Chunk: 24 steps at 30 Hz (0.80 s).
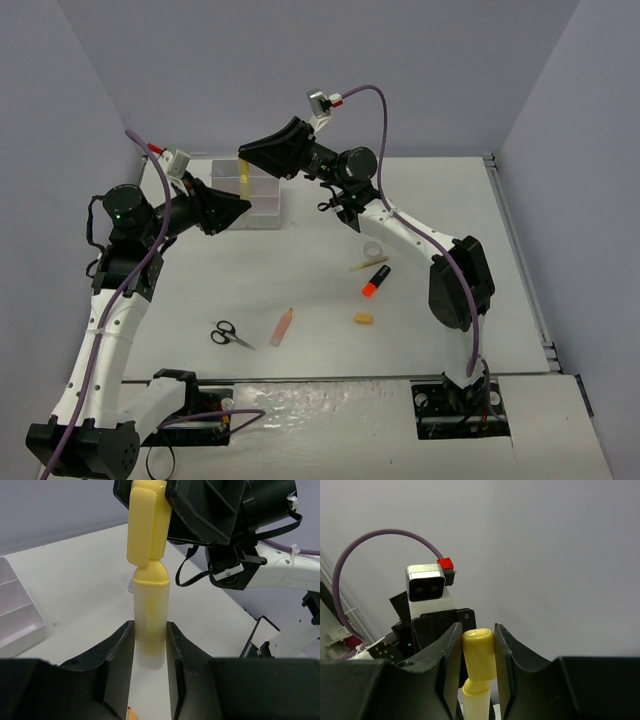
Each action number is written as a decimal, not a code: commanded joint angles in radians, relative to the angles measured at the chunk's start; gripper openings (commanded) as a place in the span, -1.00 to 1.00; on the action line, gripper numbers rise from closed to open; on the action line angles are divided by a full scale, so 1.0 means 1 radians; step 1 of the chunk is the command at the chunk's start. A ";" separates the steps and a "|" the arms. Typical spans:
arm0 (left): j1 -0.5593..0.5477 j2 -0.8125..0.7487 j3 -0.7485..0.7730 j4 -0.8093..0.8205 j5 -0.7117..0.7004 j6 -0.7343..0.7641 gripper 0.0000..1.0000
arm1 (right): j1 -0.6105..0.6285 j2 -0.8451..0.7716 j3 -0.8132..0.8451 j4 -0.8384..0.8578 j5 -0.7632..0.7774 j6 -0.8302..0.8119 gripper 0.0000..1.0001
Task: Sort the stationery into containers
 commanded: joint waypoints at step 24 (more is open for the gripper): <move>0.049 -0.064 0.010 0.328 0.101 -0.100 -1.00 | 0.045 -0.072 -0.138 0.195 -0.207 -0.020 -1.00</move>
